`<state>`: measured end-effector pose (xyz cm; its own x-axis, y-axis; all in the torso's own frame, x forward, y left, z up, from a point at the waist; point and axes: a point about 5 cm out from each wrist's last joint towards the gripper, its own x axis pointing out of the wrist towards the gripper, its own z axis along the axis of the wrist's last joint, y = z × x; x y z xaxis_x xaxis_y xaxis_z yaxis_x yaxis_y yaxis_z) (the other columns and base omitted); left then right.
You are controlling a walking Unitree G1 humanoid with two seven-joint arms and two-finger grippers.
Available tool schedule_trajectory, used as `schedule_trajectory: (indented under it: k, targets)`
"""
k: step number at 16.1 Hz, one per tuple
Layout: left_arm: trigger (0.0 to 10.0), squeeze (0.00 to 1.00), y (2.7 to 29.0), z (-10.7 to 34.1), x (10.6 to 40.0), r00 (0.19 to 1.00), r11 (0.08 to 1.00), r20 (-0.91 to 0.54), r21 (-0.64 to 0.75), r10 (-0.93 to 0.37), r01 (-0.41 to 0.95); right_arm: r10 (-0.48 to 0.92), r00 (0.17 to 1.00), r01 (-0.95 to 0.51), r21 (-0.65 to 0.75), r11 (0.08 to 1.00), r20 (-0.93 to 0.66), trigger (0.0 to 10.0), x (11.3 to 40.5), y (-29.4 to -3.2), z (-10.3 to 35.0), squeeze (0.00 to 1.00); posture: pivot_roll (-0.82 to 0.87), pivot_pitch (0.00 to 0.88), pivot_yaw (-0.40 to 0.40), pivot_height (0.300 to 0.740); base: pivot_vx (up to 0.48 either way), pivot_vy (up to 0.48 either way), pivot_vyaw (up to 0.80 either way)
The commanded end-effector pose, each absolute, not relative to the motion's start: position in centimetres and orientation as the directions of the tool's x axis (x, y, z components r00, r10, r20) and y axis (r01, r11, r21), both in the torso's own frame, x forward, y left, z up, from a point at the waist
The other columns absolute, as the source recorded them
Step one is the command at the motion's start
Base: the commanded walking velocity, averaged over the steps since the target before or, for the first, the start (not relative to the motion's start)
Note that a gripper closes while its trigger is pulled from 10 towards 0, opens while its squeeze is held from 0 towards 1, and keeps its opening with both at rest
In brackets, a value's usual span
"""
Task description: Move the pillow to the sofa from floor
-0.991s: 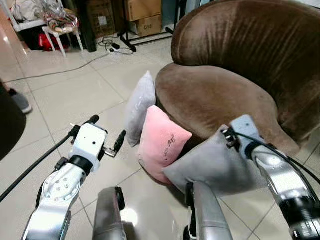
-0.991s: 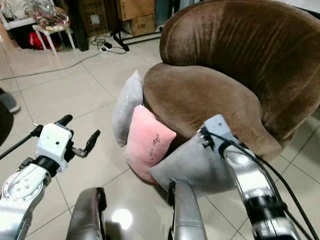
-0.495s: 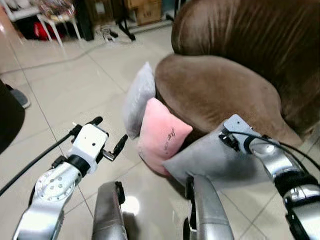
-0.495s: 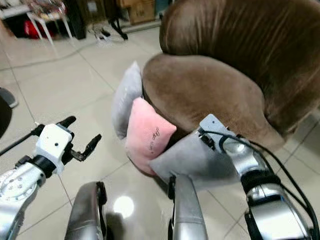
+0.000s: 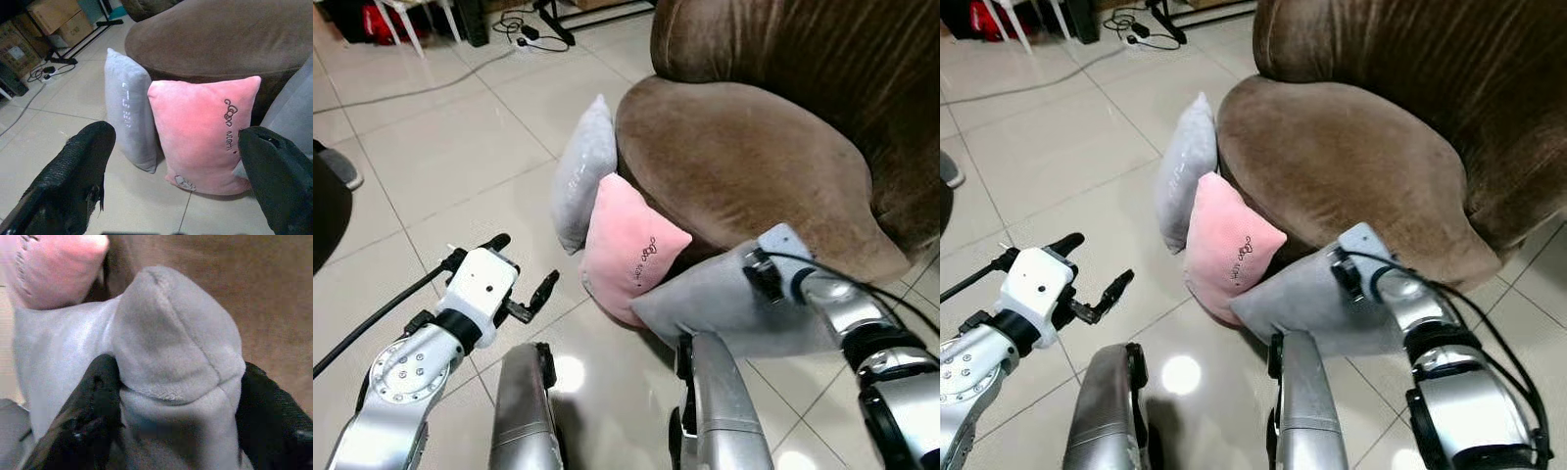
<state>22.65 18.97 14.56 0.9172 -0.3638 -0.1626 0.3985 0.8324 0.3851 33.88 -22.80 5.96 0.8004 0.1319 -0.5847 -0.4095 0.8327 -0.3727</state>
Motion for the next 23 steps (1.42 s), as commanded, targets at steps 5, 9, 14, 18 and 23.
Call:
schedule_trajectory:
  k: [5,9,14,18,23]
  targets:
    - [10.0,0.0,18.5,13.6,21.4,0.884,0.821,-0.23,0.333,-0.406,0.464,0.196,0.786,-0.438,-0.304,0.846,-0.586,0.0,33.1,-21.7,4.7,0.0,0.03,0.206,-0.05,0.536,0.0,0.0,0.0]
    - [10.0,0.0,18.3,12.8,21.0,0.855,0.805,-0.277,0.303,-0.438,0.51,0.2,0.797,-0.432,-0.306,0.848,-0.57,0.0,33.2,-21.1,4.6,0.0,0.01,0.177,-0.047,0.536,0.0,0.0,0.0]
    - [10.0,0.0,17.5,12.1,20.7,0.817,0.795,-0.289,0.223,-0.499,0.564,0.185,0.827,-0.371,-0.268,0.889,-0.531,0.0,33.1,-20.3,4.2,0.0,0.0,0.132,-0.04,0.536,0.0,0.0,0.0]
    - [10.0,0.0,17.2,11.5,21.4,0.791,0.777,-0.297,0.195,-0.534,0.598,0.221,0.837,-0.369,-0.218,0.903,-0.501,0.0,33.1,-19.1,4.2,0.0,-0.03,0.072,-0.017,0.536,0.0,0.0,0.0]
    - [10.0,0.0,17.1,11.6,22.5,0.829,0.805,-0.249,0.22,-0.5,0.552,0.236,0.862,-0.338,-0.162,0.927,-0.449,0.0,32.7,-19.2,4.3,0.0,-0.04,0.0,-0.027,0.536,0.0,0.0,0.0]
